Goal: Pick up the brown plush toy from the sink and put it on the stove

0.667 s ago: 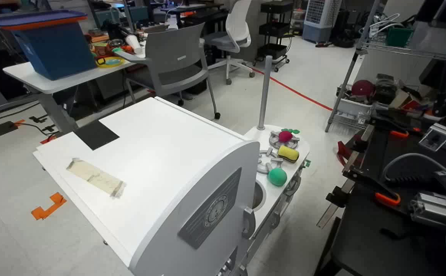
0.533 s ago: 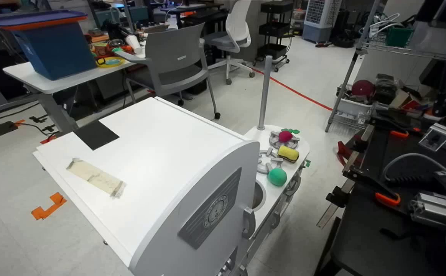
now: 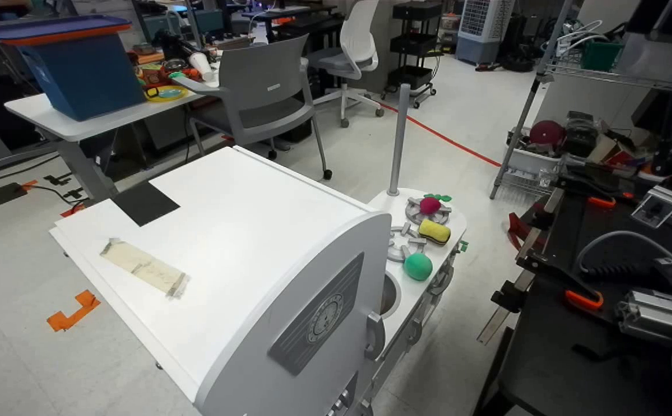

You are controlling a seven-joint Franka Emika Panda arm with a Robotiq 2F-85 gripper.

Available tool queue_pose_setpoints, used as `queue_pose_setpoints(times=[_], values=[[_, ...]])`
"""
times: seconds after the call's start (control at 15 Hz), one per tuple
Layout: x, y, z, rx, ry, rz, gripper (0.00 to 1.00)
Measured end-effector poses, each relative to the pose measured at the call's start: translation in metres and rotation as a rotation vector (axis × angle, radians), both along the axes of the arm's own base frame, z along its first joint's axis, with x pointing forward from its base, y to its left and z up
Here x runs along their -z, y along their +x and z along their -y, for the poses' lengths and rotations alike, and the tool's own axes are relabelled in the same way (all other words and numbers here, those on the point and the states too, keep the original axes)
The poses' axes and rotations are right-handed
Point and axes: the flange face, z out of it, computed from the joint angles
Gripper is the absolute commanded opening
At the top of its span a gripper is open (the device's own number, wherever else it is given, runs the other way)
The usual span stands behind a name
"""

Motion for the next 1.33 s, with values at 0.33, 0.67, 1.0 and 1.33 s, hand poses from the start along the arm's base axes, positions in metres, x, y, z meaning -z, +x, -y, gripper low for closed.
queue_pose_setpoints(times=[0.33, 0.67, 1.0, 1.33], values=[[0.043, 0.01, -0.003, 0.021, -0.036, -0.018, 1.0], [0.119, 0.044, -0.028, 0.048, -0.083, 0.046, 1.0], [0.193, 0.088, -0.046, 0.139, -0.142, 0.095, 1.0], [0.258, 0.136, -0.039, 0.247, -0.25, 0.091, 1.0]])
